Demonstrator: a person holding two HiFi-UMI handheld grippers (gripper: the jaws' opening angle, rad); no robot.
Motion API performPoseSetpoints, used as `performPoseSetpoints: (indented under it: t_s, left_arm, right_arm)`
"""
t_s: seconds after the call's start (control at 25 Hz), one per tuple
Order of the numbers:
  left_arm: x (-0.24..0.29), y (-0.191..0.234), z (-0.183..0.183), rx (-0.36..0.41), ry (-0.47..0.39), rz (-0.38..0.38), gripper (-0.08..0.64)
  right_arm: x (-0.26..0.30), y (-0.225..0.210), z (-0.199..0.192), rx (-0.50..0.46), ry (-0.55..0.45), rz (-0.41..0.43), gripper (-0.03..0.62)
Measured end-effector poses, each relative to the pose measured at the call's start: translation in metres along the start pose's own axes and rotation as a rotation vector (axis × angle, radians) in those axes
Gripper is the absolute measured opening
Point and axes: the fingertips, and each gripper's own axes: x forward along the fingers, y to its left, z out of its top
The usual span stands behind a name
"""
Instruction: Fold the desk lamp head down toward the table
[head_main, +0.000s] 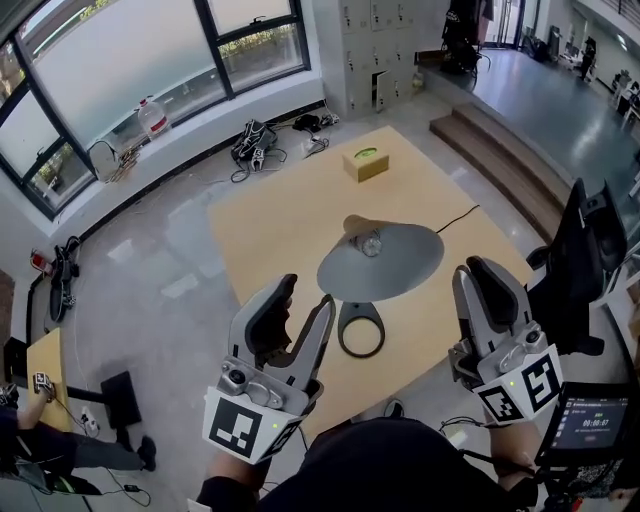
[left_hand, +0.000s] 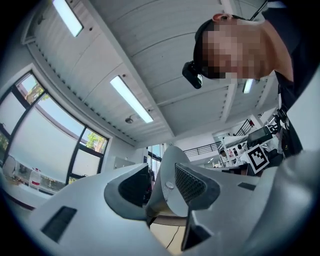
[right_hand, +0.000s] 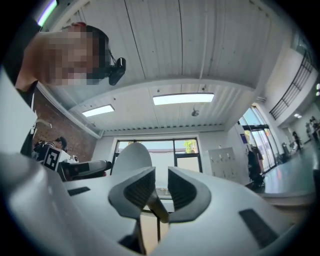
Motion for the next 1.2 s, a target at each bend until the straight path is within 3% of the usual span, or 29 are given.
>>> performPoseSetpoints:
  t_s: [0.08,0.32,0.64,0.68,0.72,0.84,1.04,1.2]
  left_arm:
    - [0.007,-0.002,0.009,0.035,-0.010,0.013,0.170]
    - [0.023,-0.004,-0.008,0.125,0.080,0.044,0.170]
    - [0.023,-0.007,-0.016,0.213,0.141,0.069,0.168]
    - [0.022,-0.005,-0.015,0.220,0.137,0.080,0.120]
    - [0.021,-0.004,-0.014,0.224,0.132,0.092,0.078]
    - [0.019,0.001,-0.012,0.216,0.117,0.114,0.040]
    - [0.019,0.003,-0.011,0.222,0.101,0.130,0.017]
    - [0.018,0.002,-0.010,0.217,0.091,0.137,0.015]
  right_arm:
    - [0.007,0.003,0.006,-0.010,-0.016,0.048,0.078]
    - [0.025,0.006,0.005,-0.074,-0.031,0.137,0.080]
    - [0.034,0.020,-0.001,-0.059,-0.029,0.182,0.080]
    - [0.034,0.021,-0.001,-0.060,-0.032,0.186,0.080]
    - [0.034,0.021,0.000,-0.063,-0.036,0.188,0.080]
    - [0.034,0.021,0.003,-0.076,-0.045,0.186,0.078]
    - [0.034,0.023,0.002,-0.102,-0.043,0.189,0.009]
    - [0.033,0.025,0.003,-0.115,-0.045,0.187,0.008]
